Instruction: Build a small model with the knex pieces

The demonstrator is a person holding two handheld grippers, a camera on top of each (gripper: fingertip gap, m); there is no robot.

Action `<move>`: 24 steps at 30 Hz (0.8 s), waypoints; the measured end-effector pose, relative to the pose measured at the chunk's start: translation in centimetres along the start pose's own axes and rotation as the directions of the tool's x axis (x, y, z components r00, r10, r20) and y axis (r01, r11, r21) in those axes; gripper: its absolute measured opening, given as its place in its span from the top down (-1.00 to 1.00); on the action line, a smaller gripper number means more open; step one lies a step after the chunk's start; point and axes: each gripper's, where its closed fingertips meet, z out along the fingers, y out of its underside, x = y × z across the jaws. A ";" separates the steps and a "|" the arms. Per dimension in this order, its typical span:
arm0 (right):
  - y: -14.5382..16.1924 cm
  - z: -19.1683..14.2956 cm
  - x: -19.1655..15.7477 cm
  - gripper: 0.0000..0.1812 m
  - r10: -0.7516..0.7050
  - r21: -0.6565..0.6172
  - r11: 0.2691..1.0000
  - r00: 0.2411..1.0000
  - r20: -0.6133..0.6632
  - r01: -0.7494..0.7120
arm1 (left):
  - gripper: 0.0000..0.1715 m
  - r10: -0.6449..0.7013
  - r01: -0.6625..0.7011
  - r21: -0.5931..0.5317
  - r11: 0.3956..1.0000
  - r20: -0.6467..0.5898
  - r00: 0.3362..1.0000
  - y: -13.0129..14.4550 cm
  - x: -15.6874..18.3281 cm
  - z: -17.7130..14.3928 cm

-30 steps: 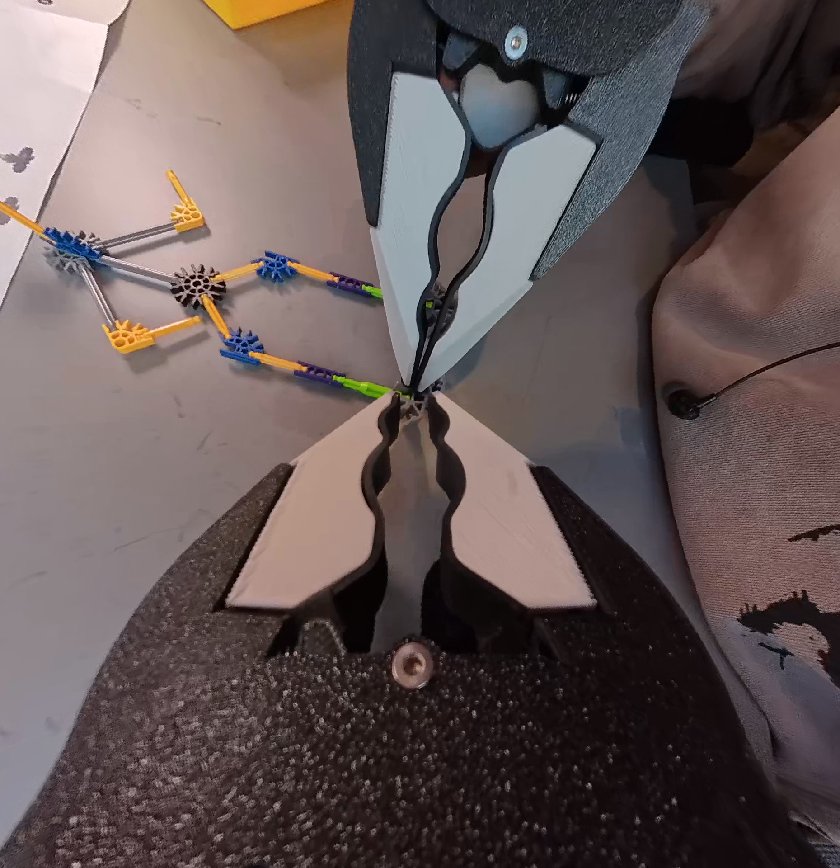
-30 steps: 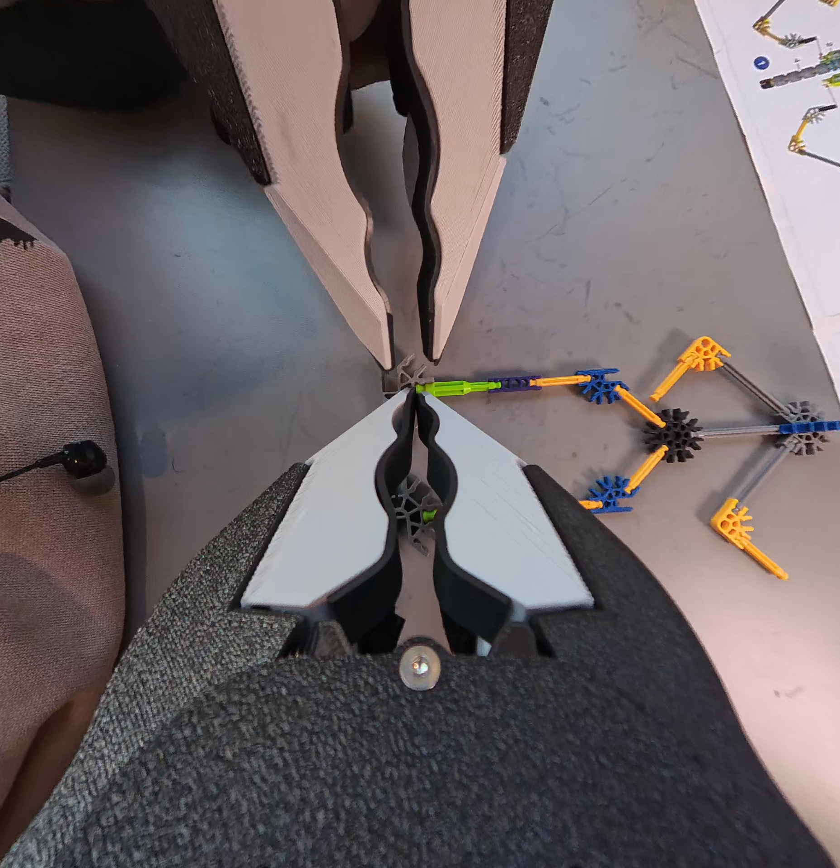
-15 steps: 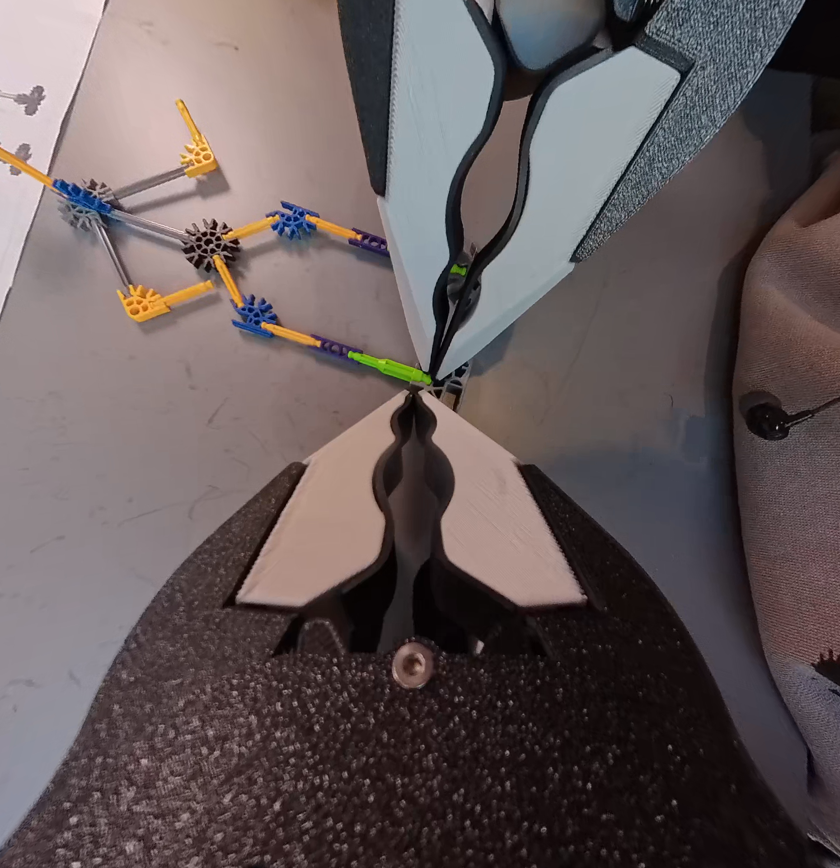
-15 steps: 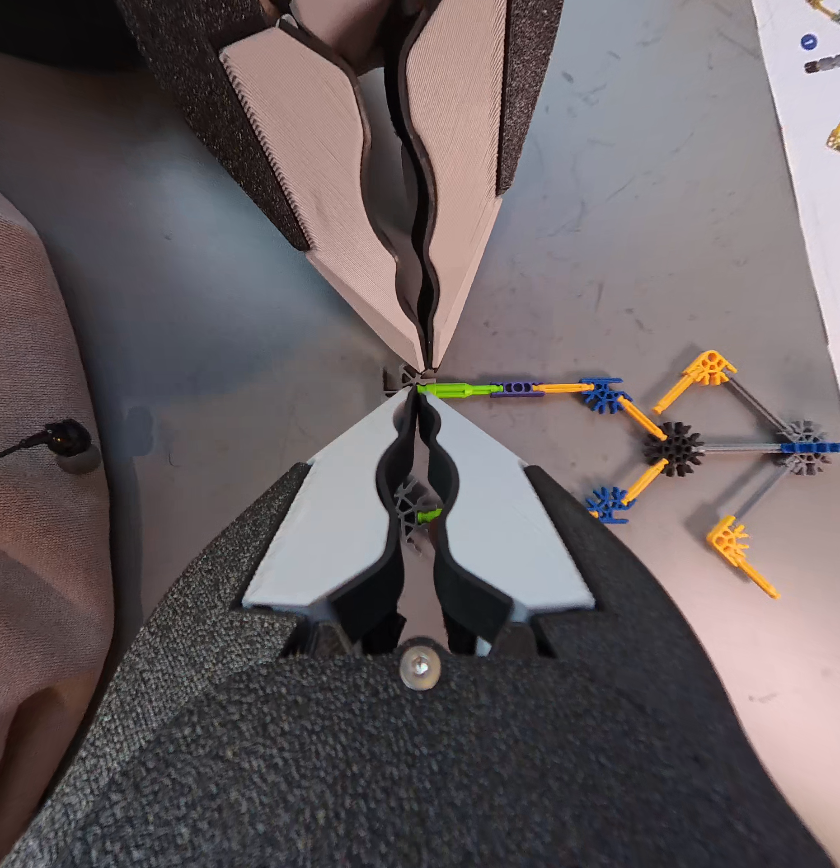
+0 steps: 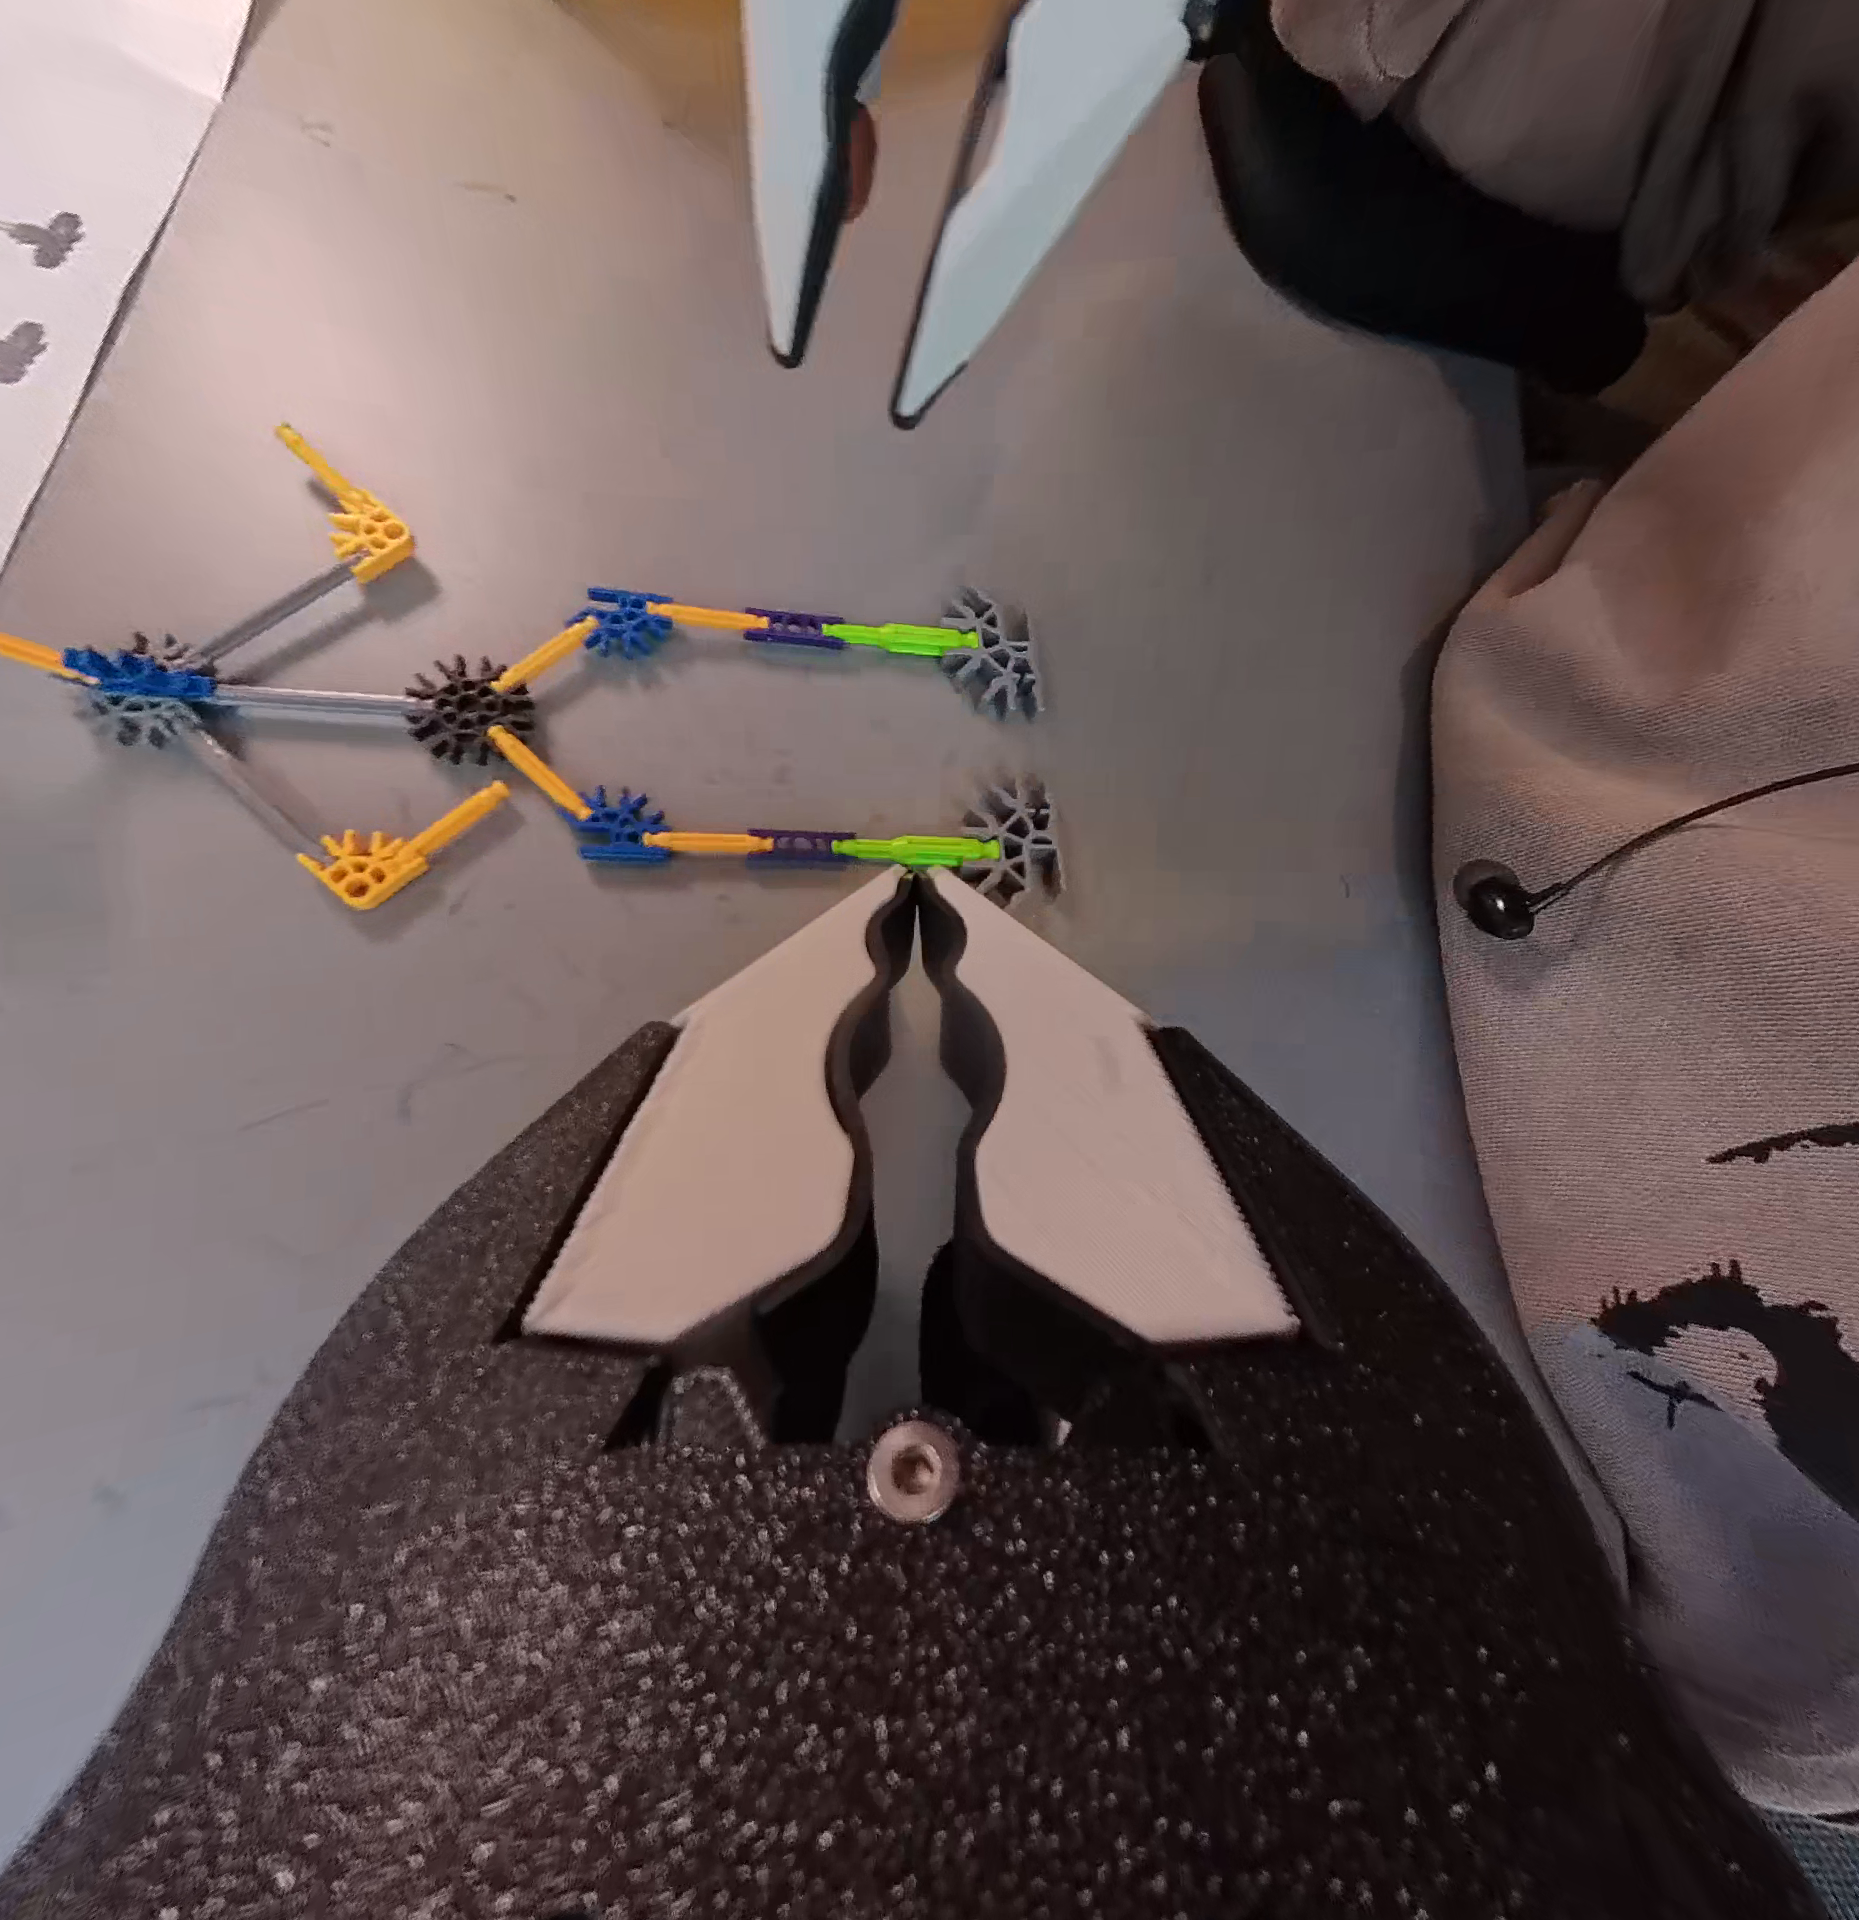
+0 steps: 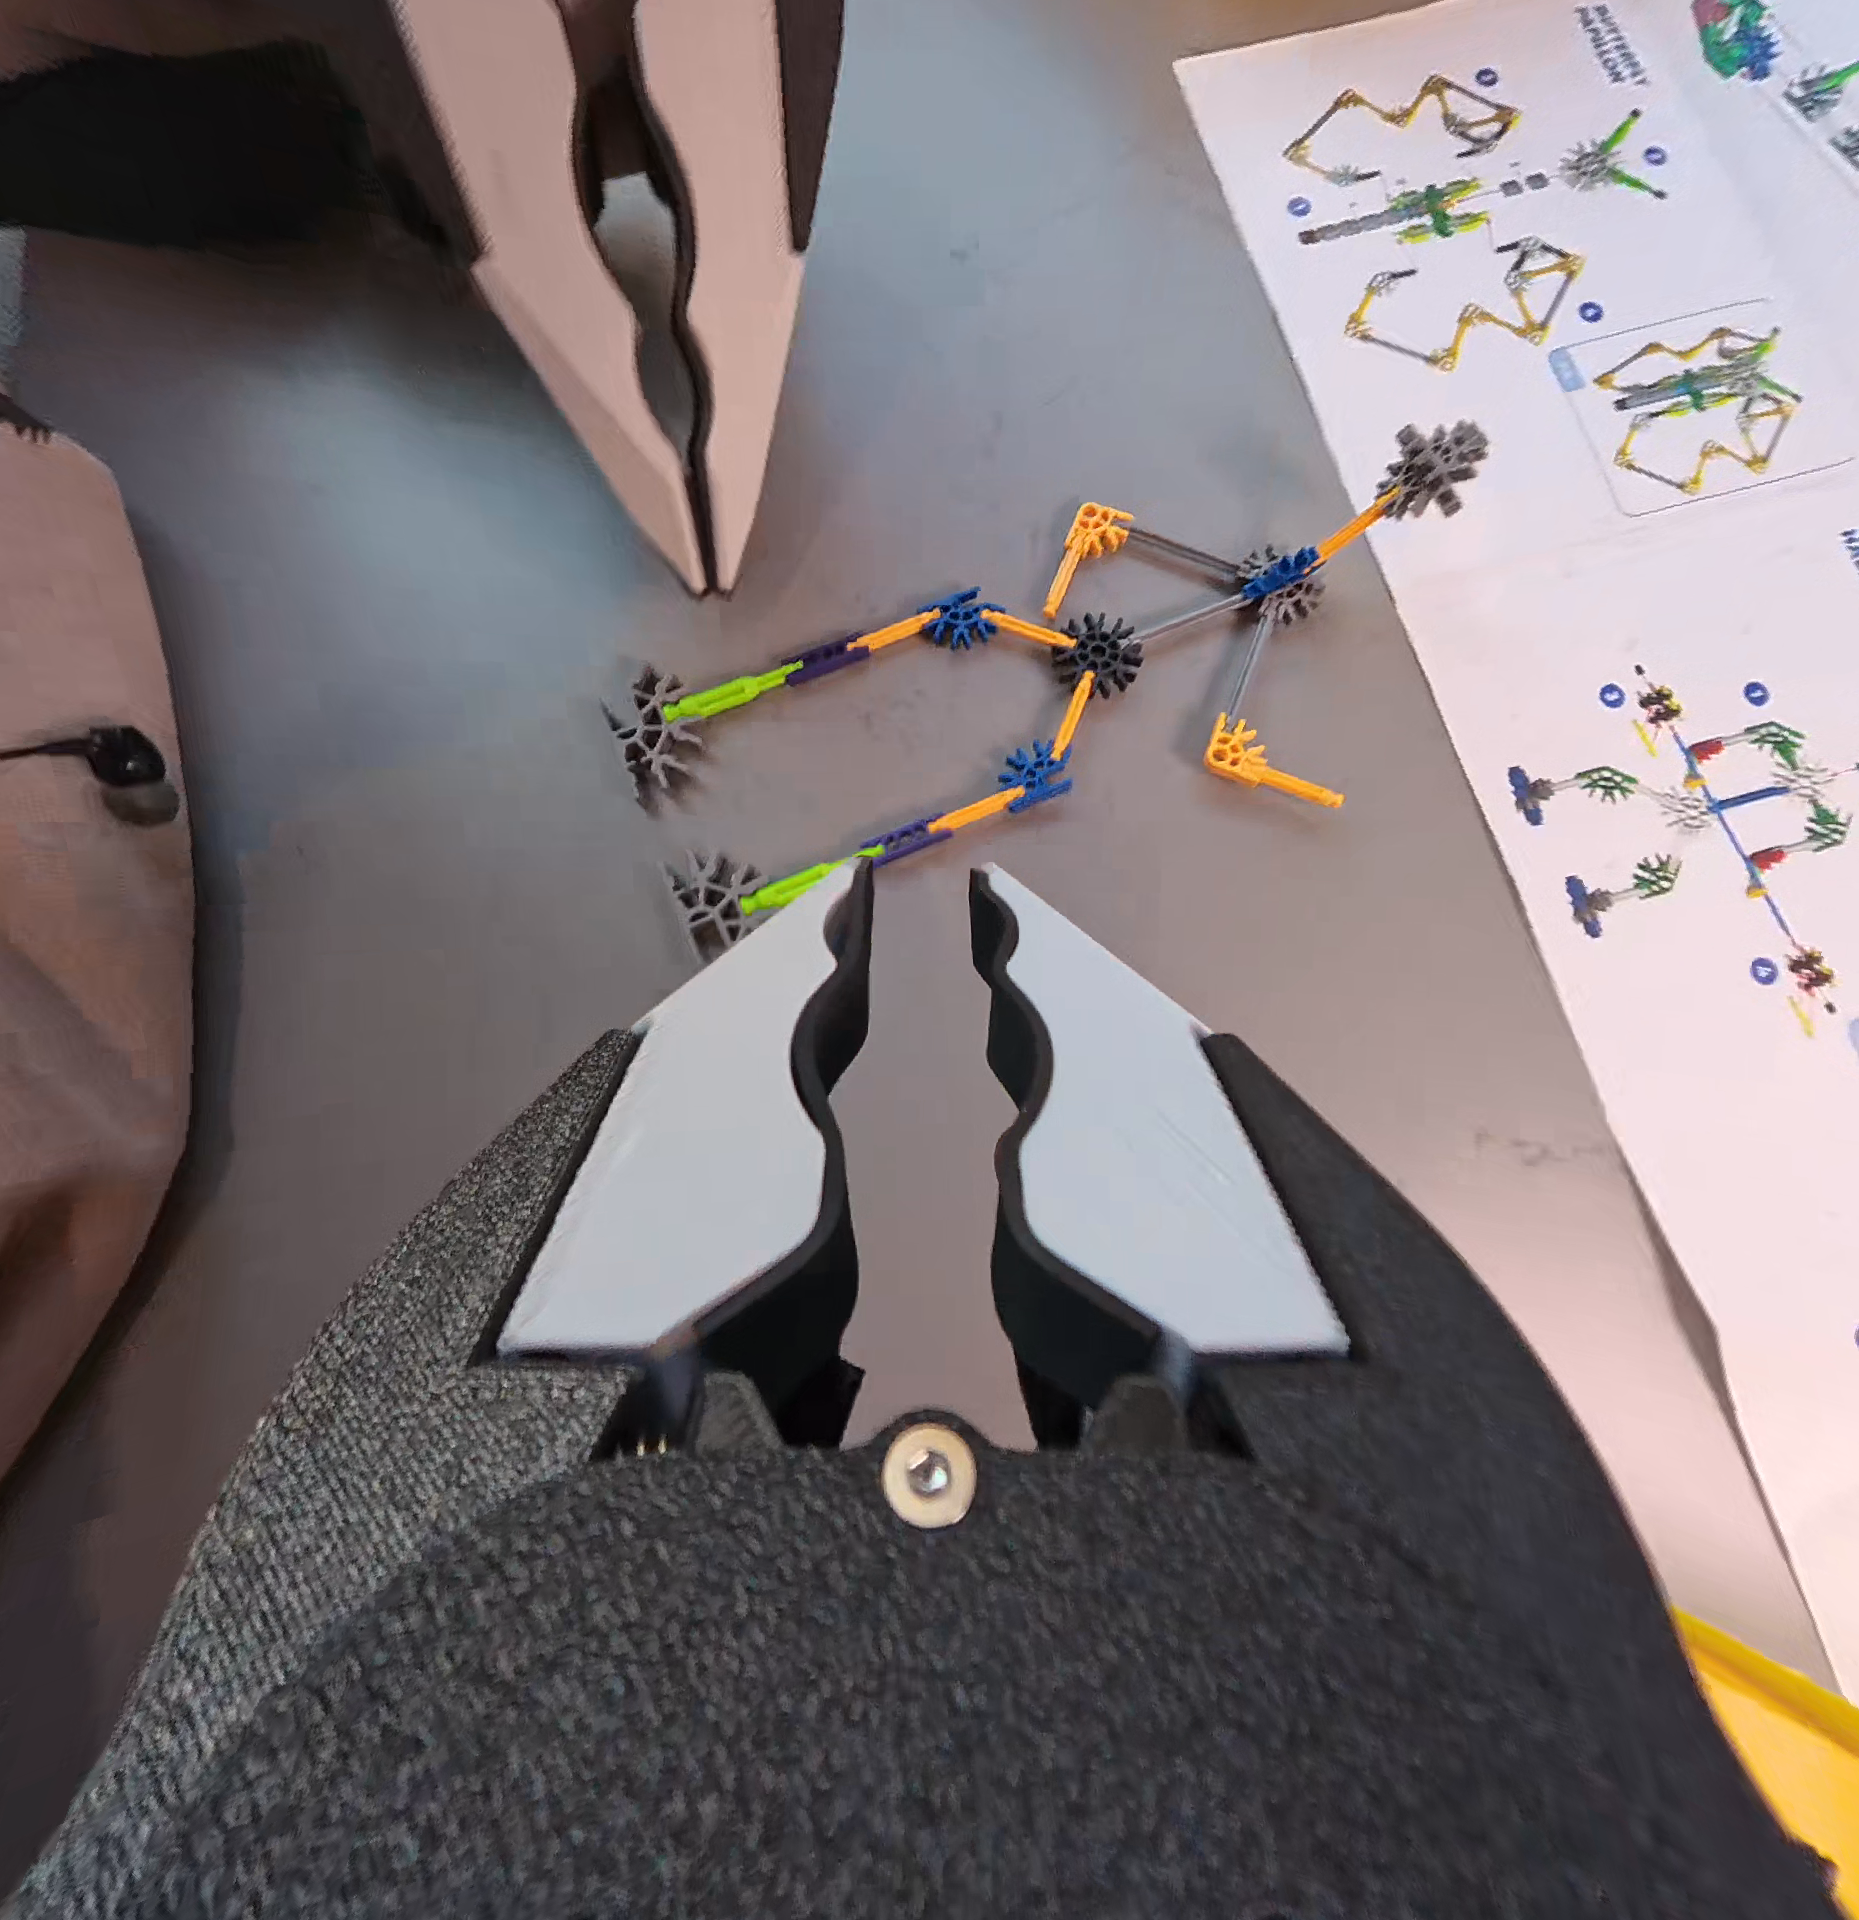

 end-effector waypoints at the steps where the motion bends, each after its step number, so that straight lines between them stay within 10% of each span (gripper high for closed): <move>1: 0.7 0.1 -0.6 0.80 -0.024 -0.009 1.000 1.000 0.021 0.024 | 1.00 -0.005 0.005 0.004 1.000 0.009 1.000 0.1 -0.4 -0.1; 19: 3.1 3.0 -5.0 0.83 -0.133 -0.067 0.988 0.987 0.091 0.139 | 0.84 0.025 -0.028 0.013 1.000 0.169 0.985 0.2 -3.5 1.1; 24: 1.9 2.2 -4.9 0.77 -0.101 0.008 0.995 0.989 0.110 0.101 | 0.84 -0.051 -0.001 0.181 0.983 0.281 0.958 -2.0 -6.1 -1.5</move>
